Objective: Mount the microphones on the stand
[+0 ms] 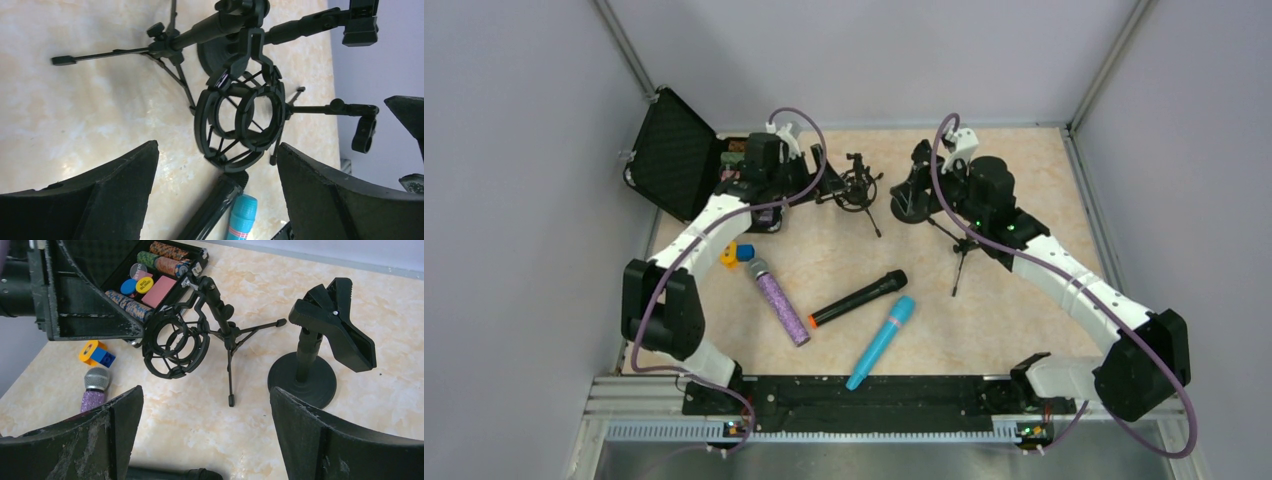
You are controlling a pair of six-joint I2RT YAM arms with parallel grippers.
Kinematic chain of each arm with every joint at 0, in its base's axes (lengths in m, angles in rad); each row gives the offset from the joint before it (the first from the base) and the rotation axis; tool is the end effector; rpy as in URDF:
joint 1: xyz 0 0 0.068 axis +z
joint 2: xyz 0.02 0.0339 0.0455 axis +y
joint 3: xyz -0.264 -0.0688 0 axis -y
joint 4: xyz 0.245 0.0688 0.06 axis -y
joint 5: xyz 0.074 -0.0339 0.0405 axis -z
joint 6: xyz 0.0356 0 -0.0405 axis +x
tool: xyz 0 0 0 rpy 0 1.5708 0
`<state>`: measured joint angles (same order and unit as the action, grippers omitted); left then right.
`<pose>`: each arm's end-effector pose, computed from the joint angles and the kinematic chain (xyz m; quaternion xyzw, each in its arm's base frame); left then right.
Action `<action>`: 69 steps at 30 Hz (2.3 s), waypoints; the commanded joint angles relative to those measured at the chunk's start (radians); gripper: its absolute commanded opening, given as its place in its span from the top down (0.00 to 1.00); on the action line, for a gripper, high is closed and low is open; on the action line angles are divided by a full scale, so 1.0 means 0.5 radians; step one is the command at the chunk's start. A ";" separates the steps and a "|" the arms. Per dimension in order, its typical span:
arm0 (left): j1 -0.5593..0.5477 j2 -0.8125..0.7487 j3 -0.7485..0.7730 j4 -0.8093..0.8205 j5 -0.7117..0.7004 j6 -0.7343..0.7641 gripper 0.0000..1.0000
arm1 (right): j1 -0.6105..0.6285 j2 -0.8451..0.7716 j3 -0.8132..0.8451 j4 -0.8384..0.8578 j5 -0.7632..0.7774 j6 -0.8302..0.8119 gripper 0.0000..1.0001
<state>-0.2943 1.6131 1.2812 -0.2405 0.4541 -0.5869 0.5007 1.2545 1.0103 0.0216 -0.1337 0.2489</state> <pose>0.3509 -0.1227 0.2967 -0.0181 0.8620 -0.3777 0.3376 0.2580 0.1466 0.3393 -0.1392 0.7681 0.2766 0.5605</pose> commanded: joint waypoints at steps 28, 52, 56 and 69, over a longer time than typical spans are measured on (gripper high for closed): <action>0.006 -0.686 -0.496 -1.290 -1.597 -0.334 0.02 | -0.004 -0.067 0.016 -0.205 -0.239 0.294 0.01; 0.026 -0.232 -0.841 -0.869 -1.383 -0.373 0.23 | -0.002 0.037 0.033 -0.269 -0.250 0.352 0.01; 0.037 -0.138 -0.867 -0.796 -1.358 -0.374 0.28 | -0.004 0.039 0.034 -0.273 -0.246 0.353 0.01; 0.039 -0.135 -0.909 -0.831 -1.437 -0.377 1.00 | -0.004 0.051 0.047 -0.268 -0.256 0.336 0.01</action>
<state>-0.2794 1.5471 0.8581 -0.6468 -0.2150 -0.7765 0.5007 1.2728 1.0084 -0.1284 -0.2535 0.4160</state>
